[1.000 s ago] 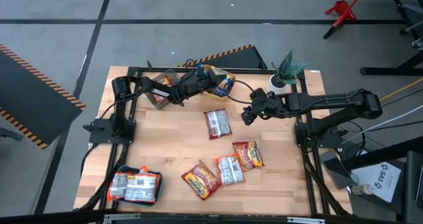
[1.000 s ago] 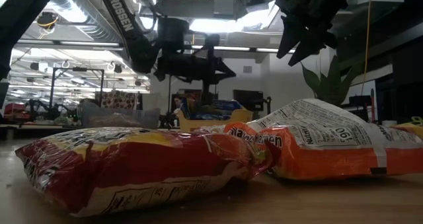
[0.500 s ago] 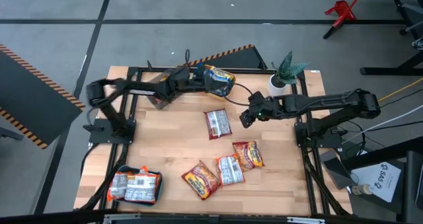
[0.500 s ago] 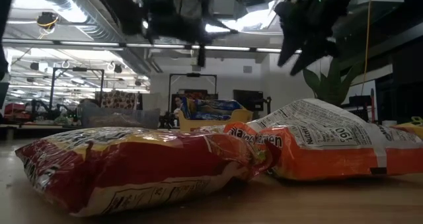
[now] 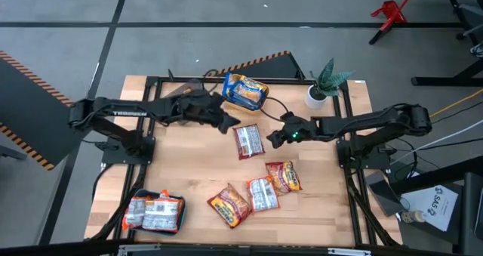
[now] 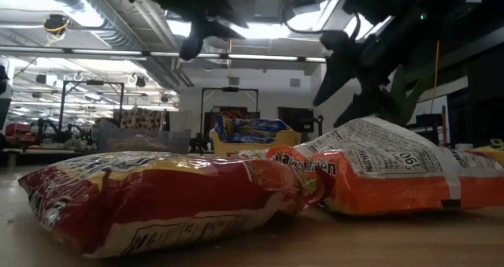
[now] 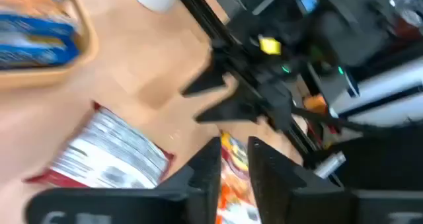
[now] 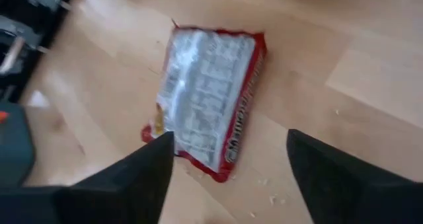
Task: Sort Maruchan noodles
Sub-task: Put the red noodle pack into the gray bin
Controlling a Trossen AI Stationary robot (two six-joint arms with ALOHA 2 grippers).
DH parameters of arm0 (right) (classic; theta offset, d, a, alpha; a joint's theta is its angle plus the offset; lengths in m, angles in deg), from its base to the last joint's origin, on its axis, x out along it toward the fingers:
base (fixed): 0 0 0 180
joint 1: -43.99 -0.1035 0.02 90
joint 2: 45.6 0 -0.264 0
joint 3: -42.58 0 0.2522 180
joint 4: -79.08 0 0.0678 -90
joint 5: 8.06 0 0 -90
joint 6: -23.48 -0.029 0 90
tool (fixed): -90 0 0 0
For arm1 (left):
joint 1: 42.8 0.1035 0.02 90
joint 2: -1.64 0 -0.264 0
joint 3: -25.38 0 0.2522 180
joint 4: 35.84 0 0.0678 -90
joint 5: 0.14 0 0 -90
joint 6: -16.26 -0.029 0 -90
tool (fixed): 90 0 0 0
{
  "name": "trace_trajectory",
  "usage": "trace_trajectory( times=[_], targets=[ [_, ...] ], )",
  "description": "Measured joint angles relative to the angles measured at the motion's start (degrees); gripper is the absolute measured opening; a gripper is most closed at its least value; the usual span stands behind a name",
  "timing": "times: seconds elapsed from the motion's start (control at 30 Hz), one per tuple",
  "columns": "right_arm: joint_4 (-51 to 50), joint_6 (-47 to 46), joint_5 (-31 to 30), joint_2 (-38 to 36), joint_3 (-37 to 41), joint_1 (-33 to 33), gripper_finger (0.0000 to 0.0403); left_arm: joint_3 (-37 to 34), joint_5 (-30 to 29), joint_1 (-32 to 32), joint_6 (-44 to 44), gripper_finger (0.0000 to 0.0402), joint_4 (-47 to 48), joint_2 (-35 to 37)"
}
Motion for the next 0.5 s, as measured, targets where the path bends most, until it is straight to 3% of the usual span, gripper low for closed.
trace_trajectory(
  times=[0.13, 0.3, 0.4, 0.5],
  targets=[
    [1.4, 0.2, -0.7, 2.9, 0.0, 0.5, 0.033, 0.0, 1.6, -2.0, 0.1, 0.0109, 6.7, -0.7],
    [7.1, 0.0, 1.4, 8.0, 0.0, 0.5, 0.0346, 0.0, -2.1, -2.4, 0.8, 0.0146, 18.0, -1.8],
    [9.2, -1.0, 1.9, 11.2, 0.0, 0.5, 0.0346, -1.1, -3.2, -2.4, 2.9, 0.0163, 17.7, -4.0],
    [11.1, -1.3, 2.4, 13.1, 0.0, 1.0, 0.0347, -4.2, -3.2, -2.4, 7.1, 0.0173, 8.5, -6.6]
  ],
)
